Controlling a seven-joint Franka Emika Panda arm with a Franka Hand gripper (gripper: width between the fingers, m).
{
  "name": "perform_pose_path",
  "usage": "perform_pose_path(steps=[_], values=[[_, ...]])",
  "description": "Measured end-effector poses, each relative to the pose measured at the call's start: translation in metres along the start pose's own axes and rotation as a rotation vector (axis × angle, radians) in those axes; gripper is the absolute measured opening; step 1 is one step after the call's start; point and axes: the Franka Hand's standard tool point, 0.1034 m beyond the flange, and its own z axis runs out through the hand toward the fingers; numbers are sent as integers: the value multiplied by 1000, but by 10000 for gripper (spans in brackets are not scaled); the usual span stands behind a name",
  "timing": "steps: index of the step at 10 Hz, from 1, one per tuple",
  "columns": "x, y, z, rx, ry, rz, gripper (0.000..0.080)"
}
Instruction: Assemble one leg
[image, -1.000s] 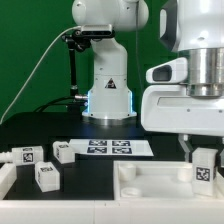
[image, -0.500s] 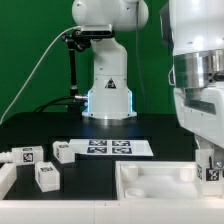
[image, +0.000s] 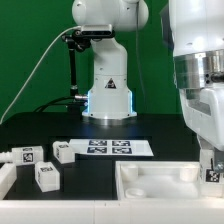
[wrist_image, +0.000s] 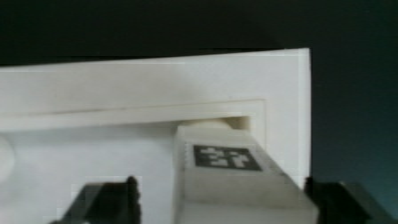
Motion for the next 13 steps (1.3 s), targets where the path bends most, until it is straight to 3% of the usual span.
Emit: perform_pose_path(steps=[1,3,6,8,9,10,11,12,13], values=[[2,0,0,-1,-8,-215,626],[-9,0,0,-17,-18,-382,642],[-2,0,0,-23,-7,-620,649],[1,-2,-1,-50,22,-943,649],[1,-1,-1,-49,22,-908,649],[1,-1,-1,-49,23,-889,566],[1,-1,-1,-49,23,-889,384],[1,-1,-1,-48,24,-808,285],[2,-1,-1,-48,27,-725,285]])
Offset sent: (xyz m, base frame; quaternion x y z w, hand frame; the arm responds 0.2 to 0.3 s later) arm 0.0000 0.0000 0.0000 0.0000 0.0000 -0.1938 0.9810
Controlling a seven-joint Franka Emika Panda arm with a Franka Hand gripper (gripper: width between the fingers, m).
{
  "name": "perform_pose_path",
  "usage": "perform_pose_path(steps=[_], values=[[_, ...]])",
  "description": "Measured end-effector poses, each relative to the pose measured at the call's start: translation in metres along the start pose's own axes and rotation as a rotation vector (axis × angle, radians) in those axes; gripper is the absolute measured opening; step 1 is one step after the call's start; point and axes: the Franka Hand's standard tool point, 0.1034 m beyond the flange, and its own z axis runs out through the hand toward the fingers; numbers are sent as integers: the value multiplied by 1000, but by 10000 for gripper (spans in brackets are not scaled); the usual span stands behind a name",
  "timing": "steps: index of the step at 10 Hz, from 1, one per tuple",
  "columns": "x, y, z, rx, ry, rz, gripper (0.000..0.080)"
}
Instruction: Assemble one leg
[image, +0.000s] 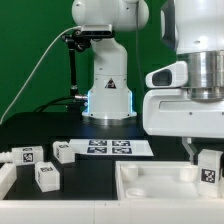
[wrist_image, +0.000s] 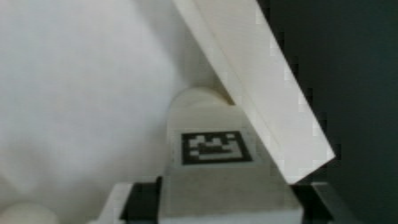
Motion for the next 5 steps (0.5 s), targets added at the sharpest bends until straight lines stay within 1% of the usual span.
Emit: perform_pose_path(steps=[1,3,4,5], values=[[0,0,0,0,0,72,285],[1,2,0,-8,-6,358,285],[1,3,0,-6,-14,568,285],[-1,0,1,5,-15,783,285]])
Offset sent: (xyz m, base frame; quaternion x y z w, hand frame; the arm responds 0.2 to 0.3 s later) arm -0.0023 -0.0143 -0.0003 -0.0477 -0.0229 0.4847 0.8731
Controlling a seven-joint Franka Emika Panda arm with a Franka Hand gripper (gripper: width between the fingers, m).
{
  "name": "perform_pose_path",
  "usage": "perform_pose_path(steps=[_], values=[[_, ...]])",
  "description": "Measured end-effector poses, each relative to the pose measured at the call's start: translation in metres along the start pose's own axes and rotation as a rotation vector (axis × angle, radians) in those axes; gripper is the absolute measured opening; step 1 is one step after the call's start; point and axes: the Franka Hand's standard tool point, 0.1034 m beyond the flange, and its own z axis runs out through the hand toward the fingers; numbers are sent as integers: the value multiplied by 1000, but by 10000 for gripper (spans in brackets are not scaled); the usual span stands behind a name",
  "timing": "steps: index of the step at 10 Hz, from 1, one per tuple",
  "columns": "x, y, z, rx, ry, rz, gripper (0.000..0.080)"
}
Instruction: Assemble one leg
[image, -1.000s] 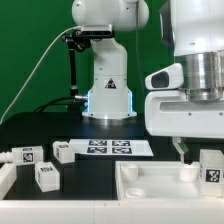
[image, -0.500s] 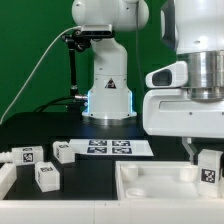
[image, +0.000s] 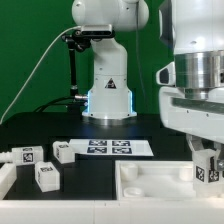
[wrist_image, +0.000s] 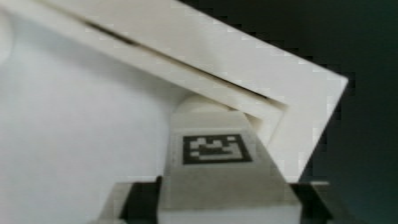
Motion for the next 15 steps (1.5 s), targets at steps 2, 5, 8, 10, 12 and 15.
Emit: perform_pose_path(steps=[2,5,8,10,12,15], values=[[1,-1,0,15,-23,204,285],[1,-1,0,15,-23,167,285],[-2,-1,0,11,-21,-436,582],[-3,-1,1,14,-10,-536,636],[0,-1,1,-2,13,-777,647],[-1,-9,-5,-40,30,-1273,649]])
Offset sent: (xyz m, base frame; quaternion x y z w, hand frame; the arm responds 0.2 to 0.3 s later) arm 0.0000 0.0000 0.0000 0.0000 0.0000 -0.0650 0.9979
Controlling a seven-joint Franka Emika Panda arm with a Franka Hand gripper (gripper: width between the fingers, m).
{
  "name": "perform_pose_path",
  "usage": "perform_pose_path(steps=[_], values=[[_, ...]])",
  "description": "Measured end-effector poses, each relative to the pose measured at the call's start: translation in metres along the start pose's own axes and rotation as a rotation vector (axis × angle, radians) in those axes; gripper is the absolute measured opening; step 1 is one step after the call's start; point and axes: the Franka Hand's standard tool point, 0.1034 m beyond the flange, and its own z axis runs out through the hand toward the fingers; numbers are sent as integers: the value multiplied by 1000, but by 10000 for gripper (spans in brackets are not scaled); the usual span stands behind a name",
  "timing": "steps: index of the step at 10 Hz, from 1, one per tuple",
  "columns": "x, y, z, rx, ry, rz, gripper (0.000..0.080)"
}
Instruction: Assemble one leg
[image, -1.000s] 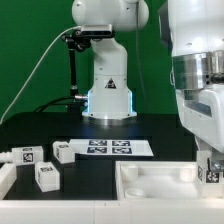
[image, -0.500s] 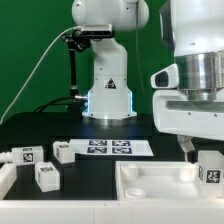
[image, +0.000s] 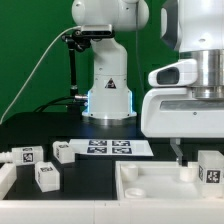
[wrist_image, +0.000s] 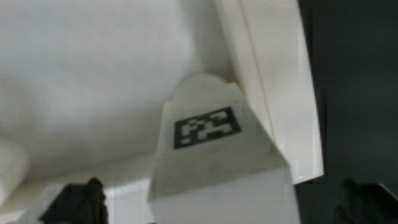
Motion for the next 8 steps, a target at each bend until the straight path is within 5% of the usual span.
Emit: perform_pose_path(steps=[1,4,8], values=[[0,1,1,0,2,42,649],[0,2,1,-1,1,145,285],[1,7,1,-6,3,564,285]])
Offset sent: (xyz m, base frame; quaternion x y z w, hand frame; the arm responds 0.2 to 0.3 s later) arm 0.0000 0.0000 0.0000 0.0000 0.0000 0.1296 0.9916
